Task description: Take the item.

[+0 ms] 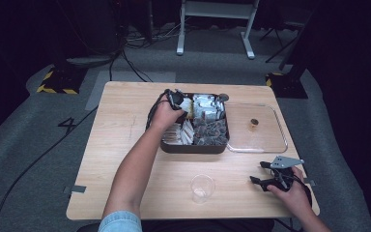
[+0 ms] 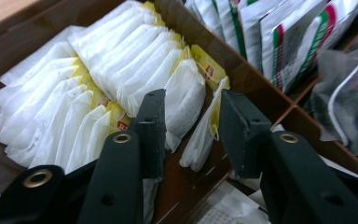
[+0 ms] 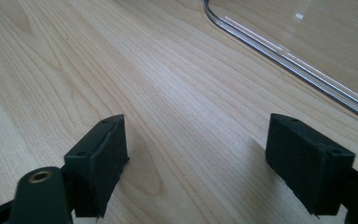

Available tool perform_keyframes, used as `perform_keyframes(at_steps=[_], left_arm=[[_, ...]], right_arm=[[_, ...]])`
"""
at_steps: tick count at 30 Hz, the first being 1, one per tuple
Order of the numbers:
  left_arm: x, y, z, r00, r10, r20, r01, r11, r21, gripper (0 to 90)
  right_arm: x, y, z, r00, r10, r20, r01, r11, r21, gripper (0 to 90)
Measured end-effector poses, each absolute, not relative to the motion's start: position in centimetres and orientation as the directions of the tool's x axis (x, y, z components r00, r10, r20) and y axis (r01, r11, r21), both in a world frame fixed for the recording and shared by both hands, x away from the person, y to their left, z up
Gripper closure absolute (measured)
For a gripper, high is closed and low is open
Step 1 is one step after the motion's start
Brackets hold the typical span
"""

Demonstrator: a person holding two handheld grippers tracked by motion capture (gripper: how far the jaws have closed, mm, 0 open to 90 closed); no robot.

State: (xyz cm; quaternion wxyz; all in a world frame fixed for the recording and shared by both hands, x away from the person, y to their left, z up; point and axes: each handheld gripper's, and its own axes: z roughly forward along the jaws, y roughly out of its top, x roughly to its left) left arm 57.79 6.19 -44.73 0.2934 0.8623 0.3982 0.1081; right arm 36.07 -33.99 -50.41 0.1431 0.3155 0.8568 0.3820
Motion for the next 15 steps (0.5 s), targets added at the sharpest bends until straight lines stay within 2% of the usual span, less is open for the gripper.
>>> perform_keyframes(at_steps=[3,5,6,7,13,15], left_arm=[[58.1,5.8,-45.0,0.681,0.732,-0.027,0.617,-0.553,0.56,70.5],[58.1,5.7,-45.0,0.69,0.723,-0.03,0.609,-0.558,0.564,79.6],[58.0,5.6,-44.9,0.697,0.716,-0.035,0.608,-0.564,0.559,79.6],[57.9,5.6,-44.9,0.711,0.702,-0.03,0.59,-0.573,0.569,88.1],[57.7,5.3,-44.5,0.749,0.66,-0.057,0.568,-0.595,0.569,90.0],[57.6,5.1,-44.5,0.756,0.653,-0.042,0.558,-0.61,0.563,90.0]], right_arm=[[36.1,-34.0,-50.4,-0.76,0.65,-0.004,0.431,0.509,0.745,21.2],[36.0,-34.0,-50.4,-0.761,0.649,-0.005,0.43,0.51,0.745,21.5],[36.0,-34.0,-50.4,-0.761,0.649,-0.005,0.43,0.51,0.745,21.5],[36.0,-34.0,-50.4,-0.761,0.649,-0.006,0.43,0.511,0.744,21.8],[35.9,-34.0,-50.4,-0.762,0.647,-0.005,0.429,0.511,0.745,22.0],[35.9,-34.0,-50.4,-0.762,0.647,-0.005,0.429,0.511,0.745,21.9]])
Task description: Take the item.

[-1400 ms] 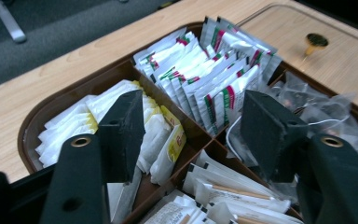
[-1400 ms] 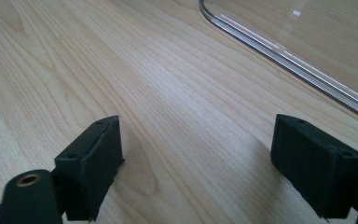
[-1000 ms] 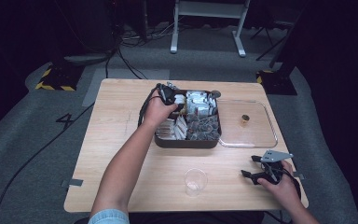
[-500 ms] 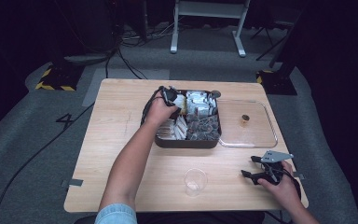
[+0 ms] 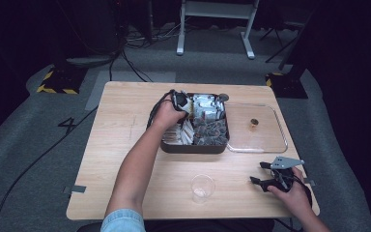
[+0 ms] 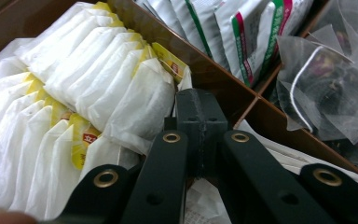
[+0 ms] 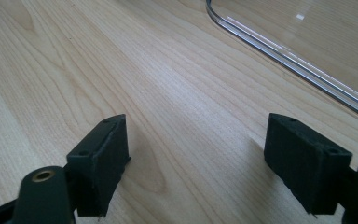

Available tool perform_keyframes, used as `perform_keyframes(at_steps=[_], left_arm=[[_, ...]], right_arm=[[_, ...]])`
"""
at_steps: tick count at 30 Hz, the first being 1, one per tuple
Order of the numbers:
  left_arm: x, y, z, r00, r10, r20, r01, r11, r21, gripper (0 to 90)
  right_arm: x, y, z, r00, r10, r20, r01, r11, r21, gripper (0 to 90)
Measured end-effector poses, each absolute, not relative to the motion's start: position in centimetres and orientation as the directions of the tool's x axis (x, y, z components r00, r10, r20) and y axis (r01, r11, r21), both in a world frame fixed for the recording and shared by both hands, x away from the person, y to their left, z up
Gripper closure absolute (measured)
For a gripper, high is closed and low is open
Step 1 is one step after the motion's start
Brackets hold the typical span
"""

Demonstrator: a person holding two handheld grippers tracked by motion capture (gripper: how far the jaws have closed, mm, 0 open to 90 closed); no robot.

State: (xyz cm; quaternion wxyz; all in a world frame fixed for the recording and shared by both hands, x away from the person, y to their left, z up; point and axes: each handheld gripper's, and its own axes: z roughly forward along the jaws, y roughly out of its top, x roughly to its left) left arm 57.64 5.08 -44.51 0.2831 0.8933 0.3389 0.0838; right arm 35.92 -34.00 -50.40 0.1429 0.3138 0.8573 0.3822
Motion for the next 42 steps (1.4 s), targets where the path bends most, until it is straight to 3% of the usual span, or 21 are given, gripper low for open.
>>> perform_keyframes(at_steps=[8,24,42], left_arm=[[57.6,5.4,-44.0,0.754,0.656,-0.038,0.553,-0.603,0.575,90.0],[56.4,5.9,-39.9,0.761,0.649,-0.023,0.485,-0.545,0.684,90.0],[51.0,8.0,-34.8,0.806,0.59,-0.054,0.374,-0.436,0.818,90.0]], right_arm=[[35.9,-34.0,-50.4,-0.762,0.647,-0.005,0.429,0.511,0.745,22.0],[35.9,-34.0,-50.4,-0.762,0.648,-0.005,0.429,0.51,0.745,22.0],[36.0,-34.0,-50.4,-0.766,0.643,-0.006,0.425,0.513,0.746,21.8]])
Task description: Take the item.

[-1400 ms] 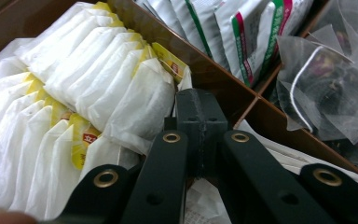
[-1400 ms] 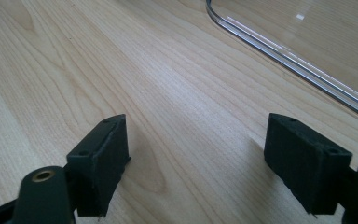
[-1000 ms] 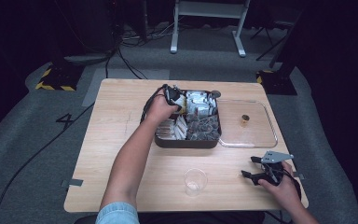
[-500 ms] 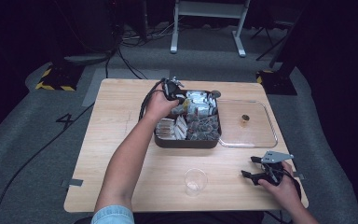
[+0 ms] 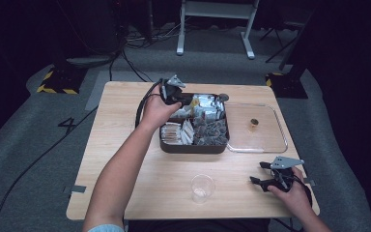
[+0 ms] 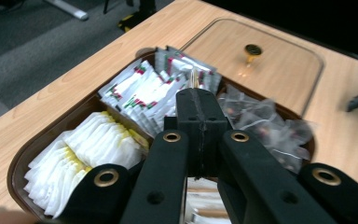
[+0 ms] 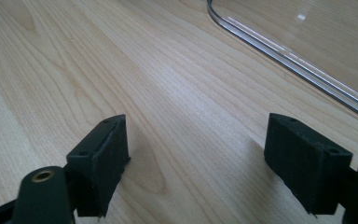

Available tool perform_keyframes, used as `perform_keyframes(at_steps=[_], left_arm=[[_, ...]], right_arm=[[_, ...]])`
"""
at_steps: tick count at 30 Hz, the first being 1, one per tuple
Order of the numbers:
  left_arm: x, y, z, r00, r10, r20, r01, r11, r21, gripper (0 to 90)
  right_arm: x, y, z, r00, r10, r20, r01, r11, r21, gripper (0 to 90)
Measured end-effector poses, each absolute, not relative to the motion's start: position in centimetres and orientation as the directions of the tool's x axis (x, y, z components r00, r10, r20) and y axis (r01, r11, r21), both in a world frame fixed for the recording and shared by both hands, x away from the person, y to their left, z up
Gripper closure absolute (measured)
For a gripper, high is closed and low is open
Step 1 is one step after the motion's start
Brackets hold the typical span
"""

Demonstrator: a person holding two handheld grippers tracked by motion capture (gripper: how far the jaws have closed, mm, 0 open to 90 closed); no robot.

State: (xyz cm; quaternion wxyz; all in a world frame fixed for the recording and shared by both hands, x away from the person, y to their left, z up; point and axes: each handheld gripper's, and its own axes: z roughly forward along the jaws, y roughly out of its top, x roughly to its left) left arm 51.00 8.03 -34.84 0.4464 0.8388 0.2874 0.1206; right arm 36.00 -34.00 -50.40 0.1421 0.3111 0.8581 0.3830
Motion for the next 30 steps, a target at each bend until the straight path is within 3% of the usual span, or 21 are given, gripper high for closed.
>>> perform_keyframes(at_steps=[11,30], left_arm=[[47.0,9.4,-33.4,0.816,0.575,-0.054,0.344,-0.409,0.845,90.0],[38.4,9.0,-31.6,0.88,0.472,-0.058,0.266,-0.387,0.883,90.0]], right_arm=[[36.0,-34.0,-50.4,-0.767,0.642,-0.006,0.425,0.514,0.745,21.8],[36.0,-33.8,-50.4,-0.764,0.645,-0.003,0.428,0.511,0.745,21.8]])
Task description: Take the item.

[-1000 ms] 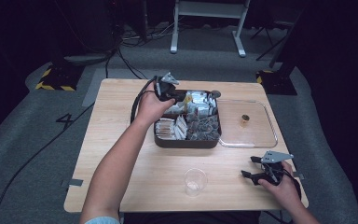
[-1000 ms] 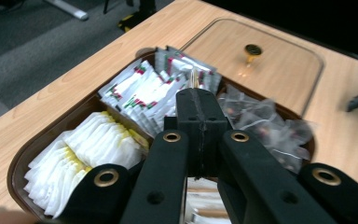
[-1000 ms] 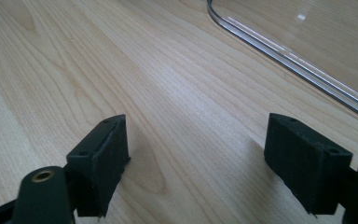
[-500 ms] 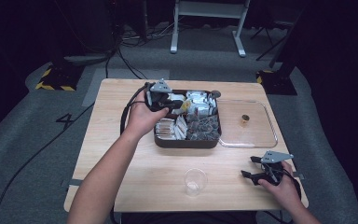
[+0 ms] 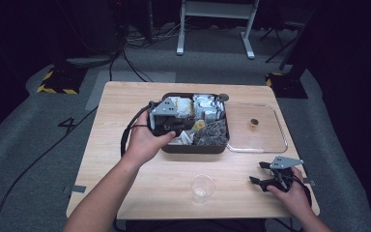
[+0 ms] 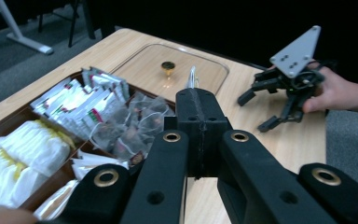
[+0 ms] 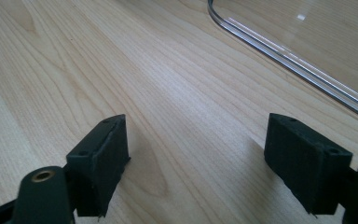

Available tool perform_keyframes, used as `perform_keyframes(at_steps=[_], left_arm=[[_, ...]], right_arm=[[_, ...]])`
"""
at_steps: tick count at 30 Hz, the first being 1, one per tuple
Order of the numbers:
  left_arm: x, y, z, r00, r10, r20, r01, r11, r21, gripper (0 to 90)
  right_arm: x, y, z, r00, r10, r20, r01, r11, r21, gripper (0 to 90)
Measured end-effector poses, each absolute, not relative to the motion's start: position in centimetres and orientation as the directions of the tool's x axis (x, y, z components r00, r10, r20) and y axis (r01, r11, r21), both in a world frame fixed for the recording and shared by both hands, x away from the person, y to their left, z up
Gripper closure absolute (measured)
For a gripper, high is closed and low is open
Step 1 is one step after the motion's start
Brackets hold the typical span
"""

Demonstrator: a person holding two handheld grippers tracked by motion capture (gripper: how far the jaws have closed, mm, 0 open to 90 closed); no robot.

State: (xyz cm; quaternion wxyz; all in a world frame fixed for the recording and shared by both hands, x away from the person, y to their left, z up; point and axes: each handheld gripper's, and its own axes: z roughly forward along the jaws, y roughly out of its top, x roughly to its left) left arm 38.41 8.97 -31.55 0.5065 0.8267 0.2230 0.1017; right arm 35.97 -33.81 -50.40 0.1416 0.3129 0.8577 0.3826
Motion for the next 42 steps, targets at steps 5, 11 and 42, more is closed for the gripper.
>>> perform_keyframes(at_steps=[5,11,42], left_arm=[[36.7,8.6,-31.7,0.897,0.44,-0.046,0.237,-0.389,0.89,90.0],[35.0,8.5,-32.5,0.907,0.416,-0.061,0.232,-0.374,0.898,90.0],[30.1,5.5,-38.2,0.934,0.349,-0.072,0.231,-0.438,0.869,90.0]], right_arm=[[36.0,-33.8,-50.4,-0.764,0.645,-0.003,0.429,0.511,0.745,21.8],[36.0,-33.8,-50.4,-0.764,0.645,-0.003,0.429,0.511,0.745,21.8],[36.0,-33.8,-50.4,-0.766,0.643,-0.002,0.428,0.512,0.745,21.8]])
